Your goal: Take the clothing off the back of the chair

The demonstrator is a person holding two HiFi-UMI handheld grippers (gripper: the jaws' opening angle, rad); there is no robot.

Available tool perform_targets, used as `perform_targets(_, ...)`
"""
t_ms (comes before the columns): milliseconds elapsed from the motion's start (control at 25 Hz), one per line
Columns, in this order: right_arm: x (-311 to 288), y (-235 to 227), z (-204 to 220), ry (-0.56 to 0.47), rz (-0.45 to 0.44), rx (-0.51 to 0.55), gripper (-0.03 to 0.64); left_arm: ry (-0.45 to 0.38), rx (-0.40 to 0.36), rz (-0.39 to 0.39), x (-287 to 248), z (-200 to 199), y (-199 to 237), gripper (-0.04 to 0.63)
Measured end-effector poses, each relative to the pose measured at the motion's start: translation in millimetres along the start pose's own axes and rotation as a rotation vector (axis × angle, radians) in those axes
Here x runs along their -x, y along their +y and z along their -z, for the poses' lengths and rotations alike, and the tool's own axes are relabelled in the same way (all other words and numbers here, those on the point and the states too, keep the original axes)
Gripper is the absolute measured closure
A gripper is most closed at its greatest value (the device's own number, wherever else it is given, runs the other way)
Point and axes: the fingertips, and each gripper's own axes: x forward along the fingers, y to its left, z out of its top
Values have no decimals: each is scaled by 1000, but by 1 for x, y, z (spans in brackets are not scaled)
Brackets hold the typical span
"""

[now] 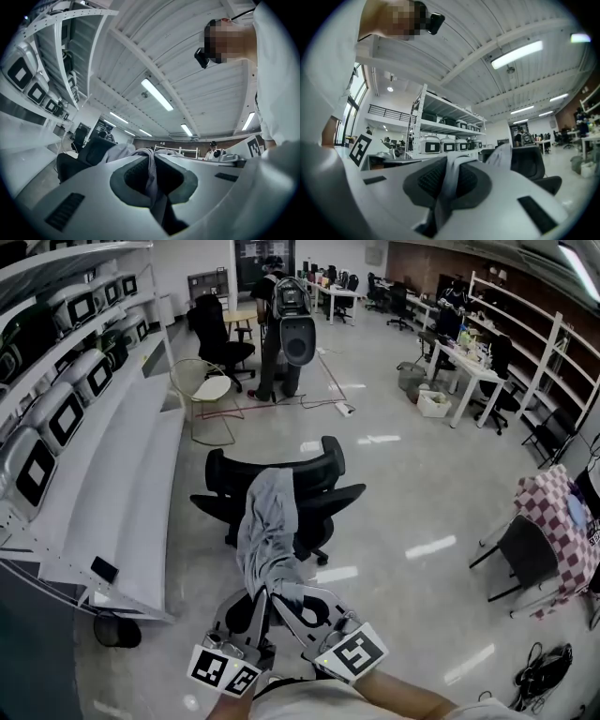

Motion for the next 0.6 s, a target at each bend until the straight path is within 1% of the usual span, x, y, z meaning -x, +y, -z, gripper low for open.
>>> perform_targets(120,0,12,2,14,-6,-7,588,1,16,3,13,-2,1,572)
perform_targets(280,6,28,12,54,8,-24,588,7,48,-20,35,1,5,574)
perform_targets(480,12,33,11,75,57,-31,588,-19,49,-17,53,-10,4,572)
perform_targets(600,18,30,5,66,63,-27,588,-41,26,-35,55,-18,5,574)
